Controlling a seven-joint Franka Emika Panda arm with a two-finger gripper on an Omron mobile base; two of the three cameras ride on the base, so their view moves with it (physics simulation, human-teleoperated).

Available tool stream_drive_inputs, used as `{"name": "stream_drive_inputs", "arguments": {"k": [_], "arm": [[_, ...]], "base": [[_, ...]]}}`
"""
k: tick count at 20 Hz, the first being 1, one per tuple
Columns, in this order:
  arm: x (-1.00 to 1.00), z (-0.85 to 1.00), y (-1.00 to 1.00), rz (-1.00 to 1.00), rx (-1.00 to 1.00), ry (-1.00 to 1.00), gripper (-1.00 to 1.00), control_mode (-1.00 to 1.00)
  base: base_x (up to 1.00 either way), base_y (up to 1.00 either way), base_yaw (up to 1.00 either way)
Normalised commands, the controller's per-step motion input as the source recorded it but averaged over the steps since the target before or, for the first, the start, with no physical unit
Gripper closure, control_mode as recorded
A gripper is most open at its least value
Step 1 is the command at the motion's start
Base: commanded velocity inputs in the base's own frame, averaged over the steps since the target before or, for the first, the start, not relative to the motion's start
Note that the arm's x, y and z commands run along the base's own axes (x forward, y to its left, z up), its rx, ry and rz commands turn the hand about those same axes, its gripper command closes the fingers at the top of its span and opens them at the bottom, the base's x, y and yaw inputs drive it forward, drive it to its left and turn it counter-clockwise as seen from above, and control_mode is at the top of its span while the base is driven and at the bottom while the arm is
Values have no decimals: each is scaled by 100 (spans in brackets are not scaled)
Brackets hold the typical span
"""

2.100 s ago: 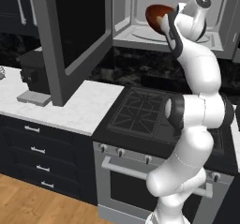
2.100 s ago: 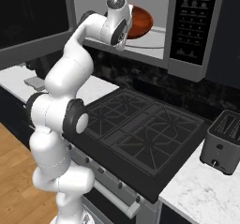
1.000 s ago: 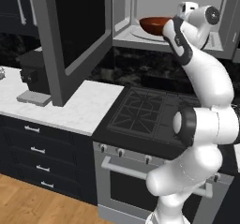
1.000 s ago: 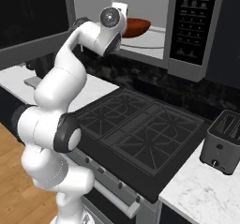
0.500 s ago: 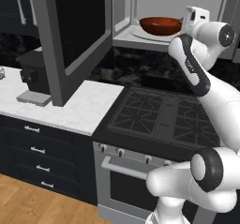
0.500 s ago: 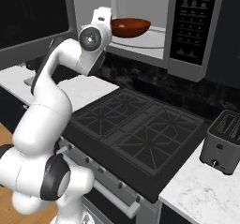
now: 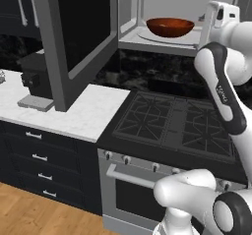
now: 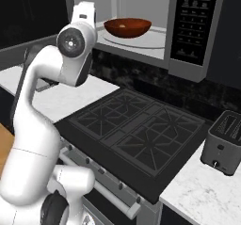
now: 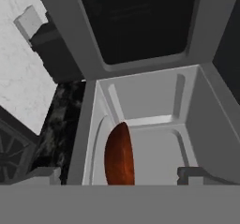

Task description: Pick the sweet potato from the sink and place it in the bowl. Then pick the bowl and place it in the microwave. Then close the microwave door and press the start button.

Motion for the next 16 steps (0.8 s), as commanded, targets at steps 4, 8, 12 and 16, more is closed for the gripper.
{"name": "stream_drive_inputs", "arguments": {"k": [4, 8, 12, 16], "arm": [[-100, 9, 37, 4, 0, 0, -100, -100], [-100, 9, 43, 0, 1, -7, -100, -100], [-100, 2, 66, 0, 0, -5, -100, -100], [-100, 5, 81, 0, 0, 0, -100, -100]], "base": [[0, 0, 0], [0, 0, 0], [0, 0, 0], [0, 0, 0]]}}
